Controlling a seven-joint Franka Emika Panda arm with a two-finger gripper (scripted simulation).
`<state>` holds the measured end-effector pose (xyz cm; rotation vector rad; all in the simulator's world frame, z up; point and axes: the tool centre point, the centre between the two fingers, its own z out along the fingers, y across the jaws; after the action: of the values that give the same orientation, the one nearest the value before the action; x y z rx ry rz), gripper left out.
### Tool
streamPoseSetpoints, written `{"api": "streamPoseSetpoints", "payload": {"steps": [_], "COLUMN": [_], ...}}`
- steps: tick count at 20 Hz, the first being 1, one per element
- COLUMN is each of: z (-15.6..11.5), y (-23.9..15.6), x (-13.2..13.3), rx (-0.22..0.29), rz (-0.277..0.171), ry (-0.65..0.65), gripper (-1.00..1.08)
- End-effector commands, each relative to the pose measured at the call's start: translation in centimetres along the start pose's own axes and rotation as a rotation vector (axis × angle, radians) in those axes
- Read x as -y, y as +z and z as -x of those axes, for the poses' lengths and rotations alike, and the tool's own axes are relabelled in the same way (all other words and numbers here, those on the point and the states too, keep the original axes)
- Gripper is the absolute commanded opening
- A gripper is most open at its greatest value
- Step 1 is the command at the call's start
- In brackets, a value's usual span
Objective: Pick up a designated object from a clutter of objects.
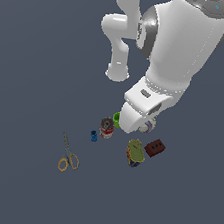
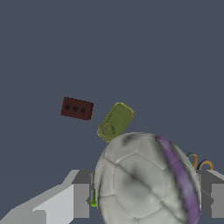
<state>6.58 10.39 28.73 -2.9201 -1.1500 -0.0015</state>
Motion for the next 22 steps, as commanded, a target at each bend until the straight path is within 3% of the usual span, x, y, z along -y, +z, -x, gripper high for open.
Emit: {"api": "streamPoseSetpoints", "payload": {"steps": [1, 13, 22], "z": [-0.3, -1.7, -2.4], "y": [-2.0, -9.3, -12.5], "x": [-1.1, -5.4, -7.4], "rx": [0.000, 0.001, 0.002], "rz": [0.000, 0.002, 0.002], "ry": [0.000, 0.001, 0.001], "gripper": [-1.00, -1.00, -1.00]}}
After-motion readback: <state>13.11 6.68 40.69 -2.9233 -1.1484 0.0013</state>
